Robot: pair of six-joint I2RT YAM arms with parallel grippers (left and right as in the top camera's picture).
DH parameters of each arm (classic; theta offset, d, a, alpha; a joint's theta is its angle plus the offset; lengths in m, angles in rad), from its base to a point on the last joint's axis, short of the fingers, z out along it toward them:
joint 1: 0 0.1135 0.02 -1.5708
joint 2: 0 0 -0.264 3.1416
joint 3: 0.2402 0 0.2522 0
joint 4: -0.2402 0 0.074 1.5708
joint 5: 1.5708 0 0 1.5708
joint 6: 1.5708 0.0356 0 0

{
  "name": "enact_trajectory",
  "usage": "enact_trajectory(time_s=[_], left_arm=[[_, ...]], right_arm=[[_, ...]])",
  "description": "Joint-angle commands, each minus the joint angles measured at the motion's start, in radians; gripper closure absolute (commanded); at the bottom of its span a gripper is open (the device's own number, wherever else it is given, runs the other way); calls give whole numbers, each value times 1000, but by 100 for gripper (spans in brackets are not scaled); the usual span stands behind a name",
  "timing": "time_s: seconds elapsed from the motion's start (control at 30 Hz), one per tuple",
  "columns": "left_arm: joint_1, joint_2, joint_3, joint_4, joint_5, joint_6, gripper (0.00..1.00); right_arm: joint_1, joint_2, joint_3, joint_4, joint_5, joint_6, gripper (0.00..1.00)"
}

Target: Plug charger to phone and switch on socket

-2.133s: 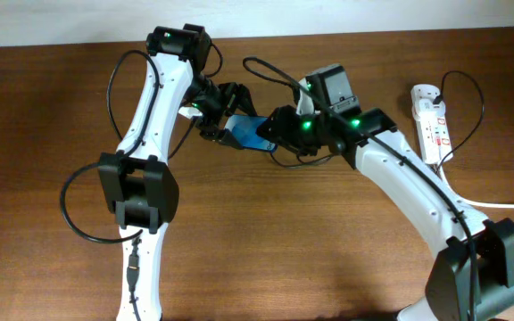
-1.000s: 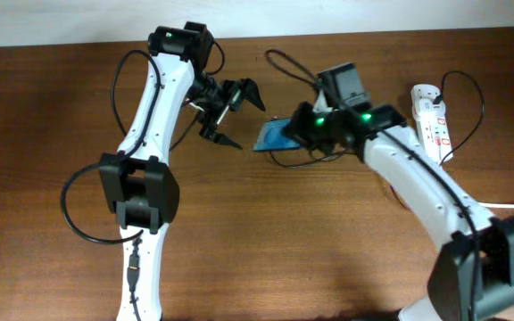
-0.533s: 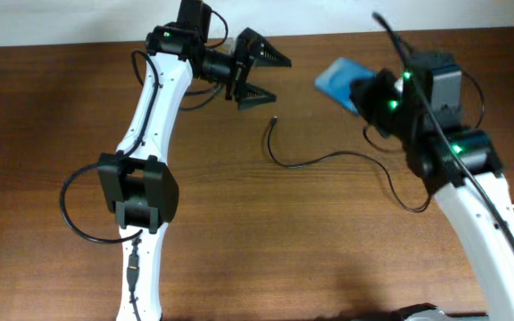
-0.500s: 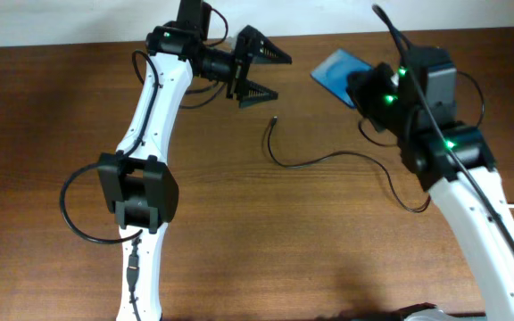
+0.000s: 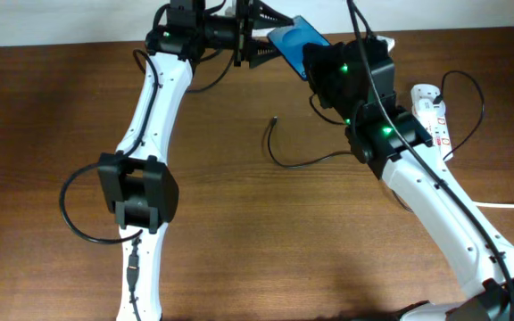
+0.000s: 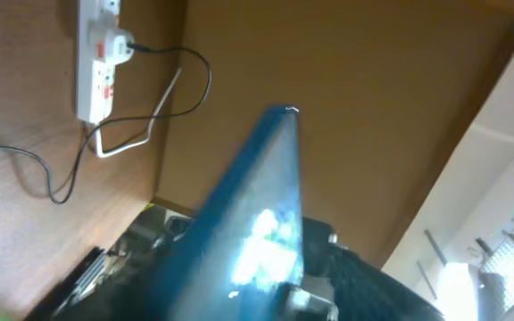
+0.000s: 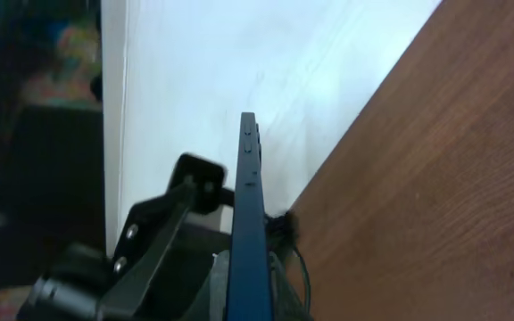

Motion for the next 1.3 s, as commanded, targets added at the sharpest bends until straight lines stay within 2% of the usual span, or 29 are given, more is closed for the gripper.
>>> enact_trajectory(time_s=[0.0, 0.1, 0.3, 0.43, 0.6, 0.63, 0.7, 0.8, 0.83, 0.93, 1.0, 1.07, 1.17, 1.23, 1.27], left_arm=[[-3, -11, 14, 161, -13, -204, 52], [-9, -11, 14, 321, -12, -297, 51], [-14, -11, 14, 322, -32, -288, 52], [-33, -11, 14, 322, -61, -288, 59], [-33, -11, 14, 322, -65, -288, 82], [-33, -11, 14, 322, -65, -288, 91], [-33, -11, 14, 322, -66, -288, 100], [-33, -11, 14, 322, -69, -288, 100], [-33, -11, 14, 322, -73, -288, 100], [-32, -11, 14, 322, -76, -249, 100], [-32, -11, 14, 322, -76, -243, 100], [-23, -11, 14, 321, -76, -233, 100], [10, -11, 14, 227, -75, -127, 100], [48, -11, 13, 69, -76, 40, 100], [61, -11, 13, 23, -76, 101, 100]], right_arm=[[5, 45, 15, 63, 64, 167, 96], [14, 93, 15, 193, 63, 225, 96], [23, 115, 15, 269, 60, 244, 96], [41, 121, 15, 259, 60, 244, 96], [43, 121, 15, 230, 51, 243, 96], [43, 121, 15, 230, 48, 243, 96], [43, 121, 15, 230, 48, 243, 96], [43, 121, 15, 232, 48, 243, 95], [43, 121, 15, 232, 48, 243, 87], [42, 121, 15, 232, 48, 243, 78], [42, 121, 15, 232, 48, 243, 77], [41, 120, 15, 231, 48, 243, 67], [30, 120, 15, 230, 37, 235, 56], [-2, 120, 15, 232, -29, 173, 24], [-14, 120, 15, 231, -44, 129, 17]])
